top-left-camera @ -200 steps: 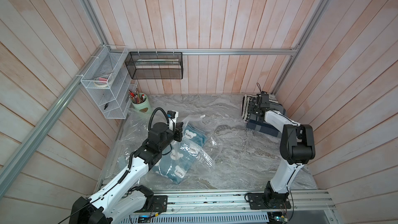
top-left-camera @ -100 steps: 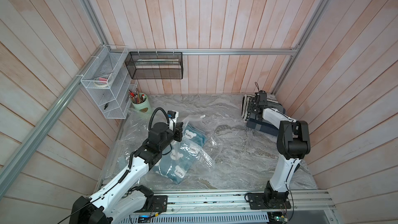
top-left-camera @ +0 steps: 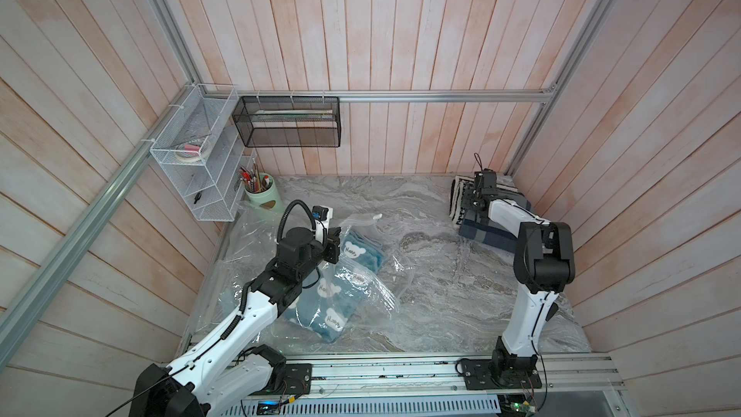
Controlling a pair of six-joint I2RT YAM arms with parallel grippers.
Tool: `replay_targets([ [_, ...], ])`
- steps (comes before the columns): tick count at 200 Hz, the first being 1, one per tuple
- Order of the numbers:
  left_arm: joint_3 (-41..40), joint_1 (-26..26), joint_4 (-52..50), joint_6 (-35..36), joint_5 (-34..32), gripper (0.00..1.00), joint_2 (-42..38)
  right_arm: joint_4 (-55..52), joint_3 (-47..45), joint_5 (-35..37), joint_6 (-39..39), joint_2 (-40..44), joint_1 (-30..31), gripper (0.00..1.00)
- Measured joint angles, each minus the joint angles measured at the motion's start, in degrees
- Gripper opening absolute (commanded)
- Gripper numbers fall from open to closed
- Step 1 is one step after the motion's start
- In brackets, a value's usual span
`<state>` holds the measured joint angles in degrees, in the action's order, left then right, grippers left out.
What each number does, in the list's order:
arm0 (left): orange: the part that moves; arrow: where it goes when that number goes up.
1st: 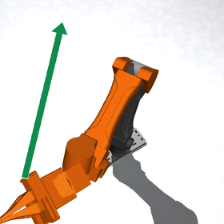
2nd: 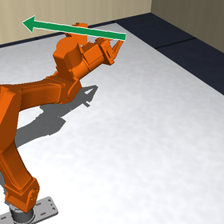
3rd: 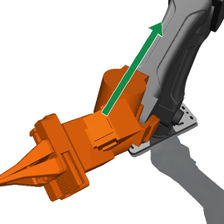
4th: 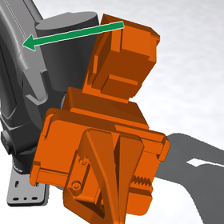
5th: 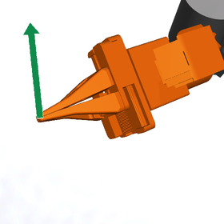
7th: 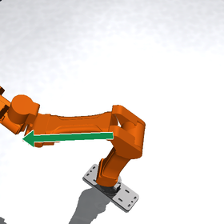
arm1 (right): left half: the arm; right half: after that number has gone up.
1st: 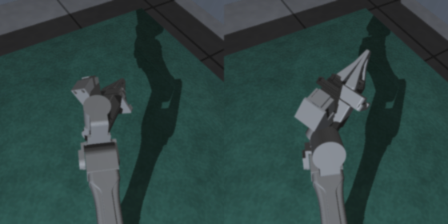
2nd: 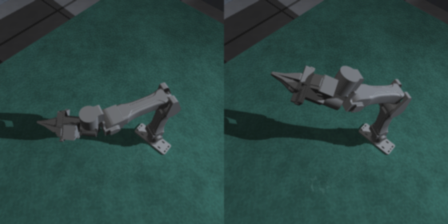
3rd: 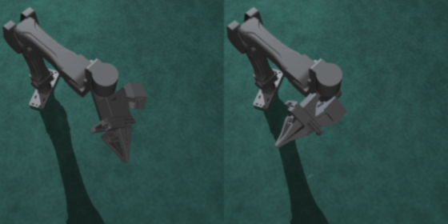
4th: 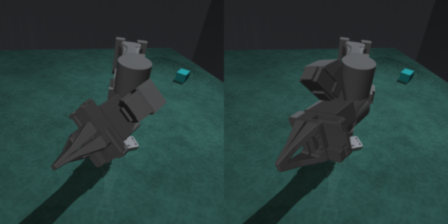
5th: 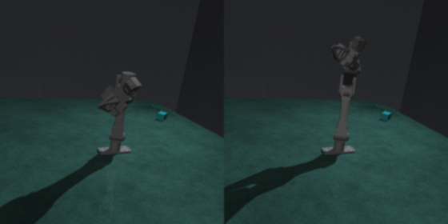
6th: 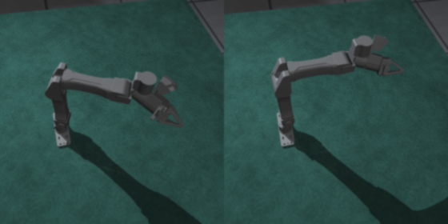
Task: Take the blanket out of the vacuum bag
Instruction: Pick up the blanket from the corner of the board.
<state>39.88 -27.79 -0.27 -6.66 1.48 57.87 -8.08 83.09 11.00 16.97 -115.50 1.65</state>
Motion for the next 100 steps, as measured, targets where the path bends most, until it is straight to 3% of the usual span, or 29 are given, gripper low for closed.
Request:
replay_targets([
  [20,0.0,0.0,0.09,0.0,0.02,0.0,0.04,0.39,-0.33,-1.68,0.35,0.24,-0.76,0.0],
  [100,0.0,0.04,0.07,0.0,0.02,0.0,0.04,7.15,-8.33,-13.4,3.98,4.98,-5.25,0.0],
])
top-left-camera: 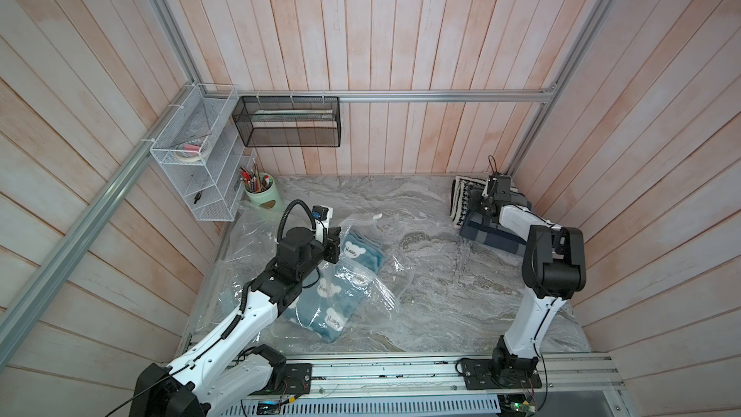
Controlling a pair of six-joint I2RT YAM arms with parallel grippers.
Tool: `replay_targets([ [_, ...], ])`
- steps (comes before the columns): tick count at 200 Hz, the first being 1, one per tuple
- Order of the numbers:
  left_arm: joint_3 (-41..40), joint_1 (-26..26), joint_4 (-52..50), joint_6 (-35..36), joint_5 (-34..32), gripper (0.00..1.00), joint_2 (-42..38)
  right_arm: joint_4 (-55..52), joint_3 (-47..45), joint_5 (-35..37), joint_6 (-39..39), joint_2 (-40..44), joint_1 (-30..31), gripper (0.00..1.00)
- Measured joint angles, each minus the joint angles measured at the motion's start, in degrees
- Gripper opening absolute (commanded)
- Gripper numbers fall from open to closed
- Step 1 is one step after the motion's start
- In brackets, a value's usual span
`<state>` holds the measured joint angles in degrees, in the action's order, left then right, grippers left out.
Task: Take the blanket out of the vacuum bag
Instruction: Pick up the blanket from the corner of the board.
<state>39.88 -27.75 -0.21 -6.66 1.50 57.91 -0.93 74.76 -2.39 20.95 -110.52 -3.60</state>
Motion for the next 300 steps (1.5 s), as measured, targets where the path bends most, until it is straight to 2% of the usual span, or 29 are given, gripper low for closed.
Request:
replay_targets([
  [35,-0.02,0.0,0.0,-0.02,0.0,0.0,0.0,2.93,-5.6,-7.3,3.41,4.52,-3.8,0.0],
  [73,0.0,0.0,0.2,-0.04,0.13,0.0,0.31,4.0,-8.31,-11.23,5.46,8.96,-5.75,0.0],
  [144,0.0,0.0,0.61,-0.04,0.24,0.0,0.66,3.89,-7.98,-14.56,7.43,13.46,-7.87,0.0],
  [215,0.0,0.0,0.61,-0.07,0.26,0.0,0.48,4.04,-7.98,-14.51,7.54,21.7,-17.88,0.0],
  [262,0.22,0.0,0.37,-0.46,0.96,0.0,0.48,5.25,-6.1,-14.03,7.02,22.29,-16.28,0.0],
  [300,0.74,0.0,-0.42,-0.46,1.07,0.0,0.24,5.03,-1.55,-14.14,5.66,18.47,-9.97,0.0],
])
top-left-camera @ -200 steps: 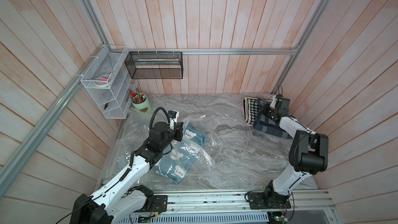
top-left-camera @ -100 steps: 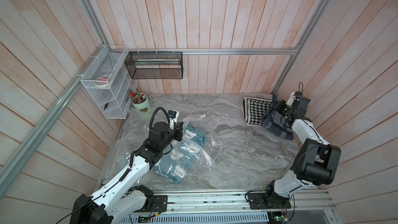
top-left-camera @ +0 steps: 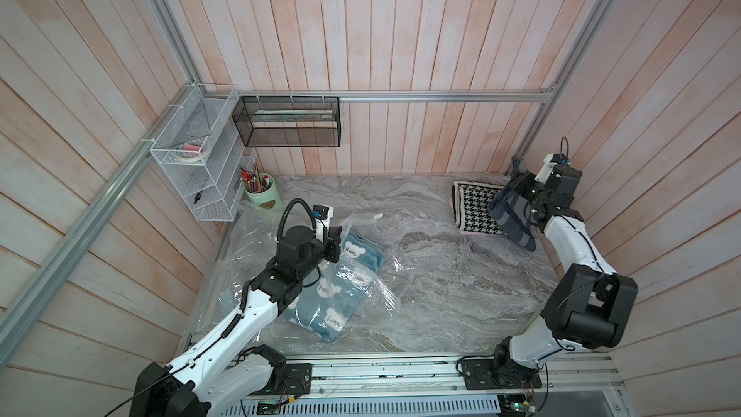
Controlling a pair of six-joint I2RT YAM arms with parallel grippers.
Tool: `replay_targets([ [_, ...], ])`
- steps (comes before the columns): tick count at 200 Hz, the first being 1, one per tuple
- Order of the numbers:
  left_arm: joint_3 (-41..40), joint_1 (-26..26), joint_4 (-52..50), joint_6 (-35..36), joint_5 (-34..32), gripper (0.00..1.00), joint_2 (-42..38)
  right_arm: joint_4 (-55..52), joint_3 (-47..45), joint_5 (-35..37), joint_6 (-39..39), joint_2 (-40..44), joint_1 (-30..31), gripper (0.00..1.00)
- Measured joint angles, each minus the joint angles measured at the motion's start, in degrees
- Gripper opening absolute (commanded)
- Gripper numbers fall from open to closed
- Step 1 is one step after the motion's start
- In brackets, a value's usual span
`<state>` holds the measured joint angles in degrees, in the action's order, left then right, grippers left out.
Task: Take the blanket out of the vacuum bag
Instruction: Pick up the blanket from the corner of the board, then place the blanket at the corner of the board.
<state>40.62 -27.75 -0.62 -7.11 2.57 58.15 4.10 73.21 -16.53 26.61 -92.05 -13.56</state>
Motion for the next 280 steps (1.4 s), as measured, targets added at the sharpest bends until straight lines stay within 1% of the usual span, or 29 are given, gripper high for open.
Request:
replay_targets([
  [28,0.0,0.0,-0.46,0.0,-0.04,0.0,-0.72,-0.26,1.51,0.04,-1.22,-2.54,5.07,0.0],
  [51,0.0,0.0,-0.94,0.02,-0.22,0.0,-1.18,-0.39,2.54,0.02,-1.4,-4.96,7.45,0.0],
  [110,0.0,0.0,-1.14,0.04,-0.94,0.0,-1.22,0.26,2.6,-0.2,-1.36,-9.51,8.2,0.0],
  [172,0.0,0.0,-1.09,0.07,-1.11,0.0,-0.92,1.05,4.94,-2.73,-1.4,-15.06,10.19,0.0],
  [178,0.0,0.0,-1.09,0.07,-1.11,0.0,-0.81,1.09,5.05,-2.82,-1.4,-15.43,10.4,0.09],
  [183,0.0,0.0,-1.09,0.07,-1.11,0.0,-0.7,1.11,5.11,-2.95,-1.38,-15.74,10.56,0.19],
  [192,0.0,0.0,-1.09,0.09,-1.11,0.0,-0.52,1.11,5.11,-3.17,-1.25,-16.02,10.78,0.33],
  [203,0.0,0.0,-1.09,0.09,-1.14,0.0,-0.39,1.29,5.11,-3.56,-1.79,-16.15,10.97,0.45],
  [215,0.02,0.0,-1.07,0.11,-1.11,0.0,-0.35,1.92,5.14,-3.54,-1.99,-16.06,11.26,0.52],
  [225,0.11,0.0,-1.07,0.13,-1.11,0.0,-0.28,2.34,5.07,-2.97,-2.25,-15.58,11.5,0.57],
  [240,0.31,0.0,-1.05,0.2,-1.11,0.0,0.07,3.3,3.74,-1.55,-3.08,-13.6,11.74,0.59],
  [258,0.55,0.0,-1.05,0.26,-1.09,0.0,0.72,3.61,1.46,0.92,-4.44,-9.25,11.8,0.61],
  [280,0.63,0.0,-0.87,0.24,-1.07,0.0,1.11,3.56,1.25,4.61,-5.09,-4.83,11.28,0.6],
])
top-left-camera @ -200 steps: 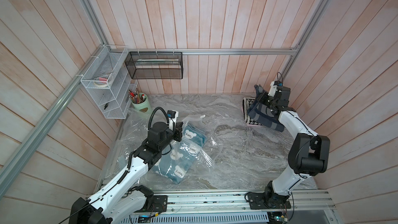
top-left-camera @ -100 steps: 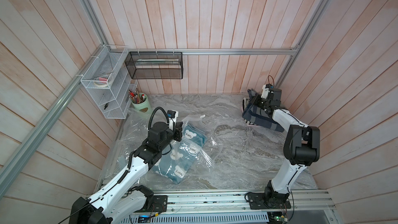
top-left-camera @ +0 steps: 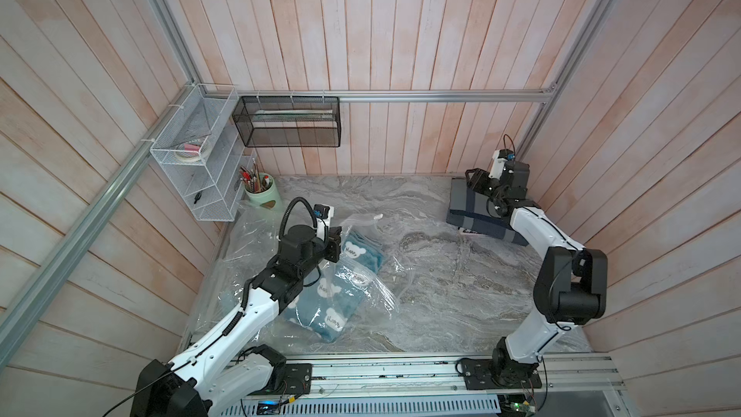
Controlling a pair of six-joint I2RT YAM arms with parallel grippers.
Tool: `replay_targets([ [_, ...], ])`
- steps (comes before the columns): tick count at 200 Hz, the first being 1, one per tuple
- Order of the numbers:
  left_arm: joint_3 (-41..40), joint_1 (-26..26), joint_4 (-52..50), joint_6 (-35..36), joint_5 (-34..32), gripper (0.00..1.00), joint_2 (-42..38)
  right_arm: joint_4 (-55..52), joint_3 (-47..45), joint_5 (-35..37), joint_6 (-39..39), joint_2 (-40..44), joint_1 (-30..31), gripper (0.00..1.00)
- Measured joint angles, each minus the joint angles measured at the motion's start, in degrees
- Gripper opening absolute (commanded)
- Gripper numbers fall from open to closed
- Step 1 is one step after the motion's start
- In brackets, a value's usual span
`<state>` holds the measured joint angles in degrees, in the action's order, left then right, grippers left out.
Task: Take the blanket out of the vacuum bag
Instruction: Place the blanket at the corner of the board.
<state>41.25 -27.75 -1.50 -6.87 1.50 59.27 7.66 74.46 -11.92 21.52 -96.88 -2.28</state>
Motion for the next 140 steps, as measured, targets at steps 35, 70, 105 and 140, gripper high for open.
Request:
replay_targets([
  [35,0.0,0.0,0.44,-0.17,0.22,0.0,0.09,-0.46,-1.6,2.43,1.22,1.25,-3.98,0.61],
  [70,0.15,0.0,0.33,-0.22,0.24,0.0,-0.04,-3.85,-2.05,2.62,2.01,-6.38,-6.38,0.61],
  [105,0.15,0.0,-0.63,-0.24,0.17,0.0,-1.42,-6.95,0.11,1.81,2.45,-13.46,-4.61,0.6],
  [140,0.2,0.0,-2.27,-0.24,-0.24,0.0,-3.19,-7.91,7.78,0.5,2.51,-19.26,-4.13,0.6],
])
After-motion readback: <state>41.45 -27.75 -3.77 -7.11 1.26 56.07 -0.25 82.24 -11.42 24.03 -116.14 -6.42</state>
